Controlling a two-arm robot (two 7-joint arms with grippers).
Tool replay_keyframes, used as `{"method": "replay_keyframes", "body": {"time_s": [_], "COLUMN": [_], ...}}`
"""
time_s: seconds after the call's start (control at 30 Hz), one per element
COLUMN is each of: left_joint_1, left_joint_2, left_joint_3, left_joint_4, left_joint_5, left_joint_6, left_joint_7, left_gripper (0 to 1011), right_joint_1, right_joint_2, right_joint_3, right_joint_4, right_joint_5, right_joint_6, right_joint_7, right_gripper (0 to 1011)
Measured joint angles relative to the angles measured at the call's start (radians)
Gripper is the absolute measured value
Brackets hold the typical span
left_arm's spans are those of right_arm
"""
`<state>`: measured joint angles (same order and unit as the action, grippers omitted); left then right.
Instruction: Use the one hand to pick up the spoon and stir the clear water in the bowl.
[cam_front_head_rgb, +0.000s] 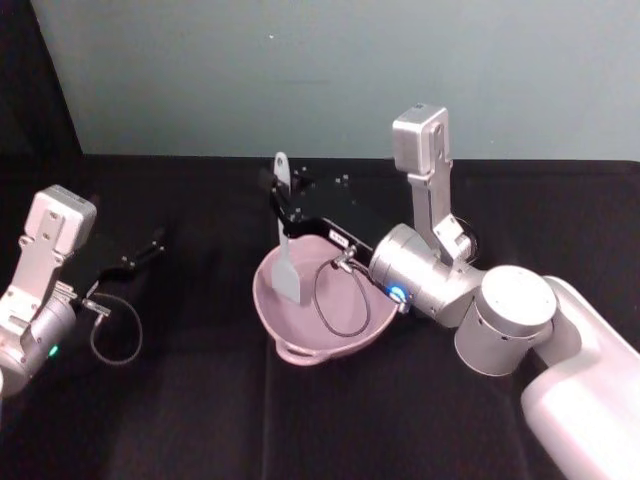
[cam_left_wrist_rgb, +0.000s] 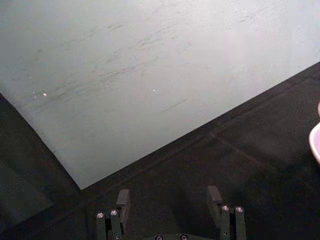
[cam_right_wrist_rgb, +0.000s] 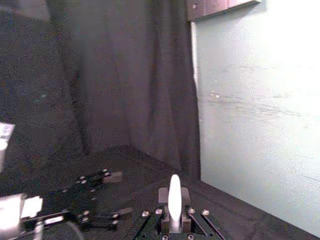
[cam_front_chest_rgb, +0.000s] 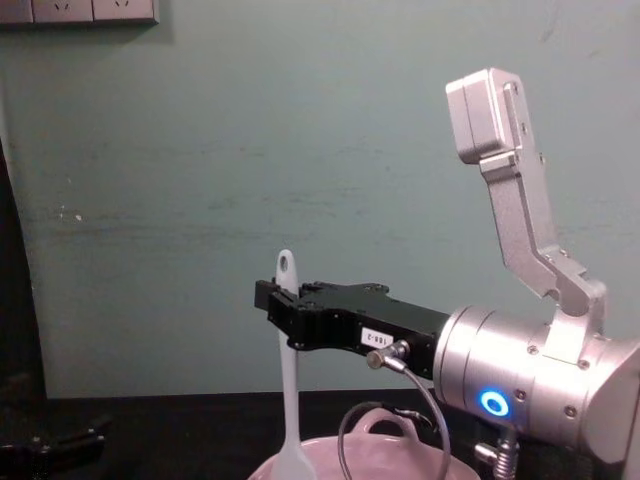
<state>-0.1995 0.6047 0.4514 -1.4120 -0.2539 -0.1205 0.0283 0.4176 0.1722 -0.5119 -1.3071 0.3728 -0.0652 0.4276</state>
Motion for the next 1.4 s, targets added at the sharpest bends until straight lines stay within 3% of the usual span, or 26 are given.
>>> {"method": "replay_keyframes", "body": {"time_s": [0.23, 0.37, 0.63, 0.97, 1.13, 1.4], "left_joint_1": [0.000, 0.000, 0.000, 0.000, 0.000, 0.000], "left_joint_2": [0.000, 0.000, 0.000, 0.000, 0.000, 0.000], "left_joint_3": [0.000, 0.000, 0.000, 0.000, 0.000, 0.000], "left_joint_4": [0.000, 0.000, 0.000, 0.000, 0.000, 0.000], "left_joint_5": [0.000, 0.000, 0.000, 0.000, 0.000, 0.000], "left_joint_6": [0.000, 0.000, 0.000, 0.000, 0.000, 0.000], "left_joint_7": [0.000, 0.000, 0.000, 0.000, 0.000, 0.000], "left_gripper": [1011, 1011, 1011, 1011, 1011, 1011], "right_joint_1": [0.038, 0.039, 0.011, -0.063, -0.111, -0.155], "right_joint_2": [-0.029, -0.026, 0.008, 0.067, 0.092, 0.096], "right_joint_3": [0.036, 0.051, 0.086, 0.120, 0.123, 0.107], "right_joint_4": [0.073, 0.073, 0.032, -0.061, -0.128, -0.175], "right_joint_5": [0.001, 0.000, 0.000, -0.001, -0.012, -0.017], "right_joint_6": [-0.011, -0.012, -0.010, 0.000, -0.003, -0.010], "right_joint_7": [-0.010, -0.017, -0.026, -0.032, -0.034, -0.028], "right_gripper": [121, 121, 121, 121, 121, 121]}}
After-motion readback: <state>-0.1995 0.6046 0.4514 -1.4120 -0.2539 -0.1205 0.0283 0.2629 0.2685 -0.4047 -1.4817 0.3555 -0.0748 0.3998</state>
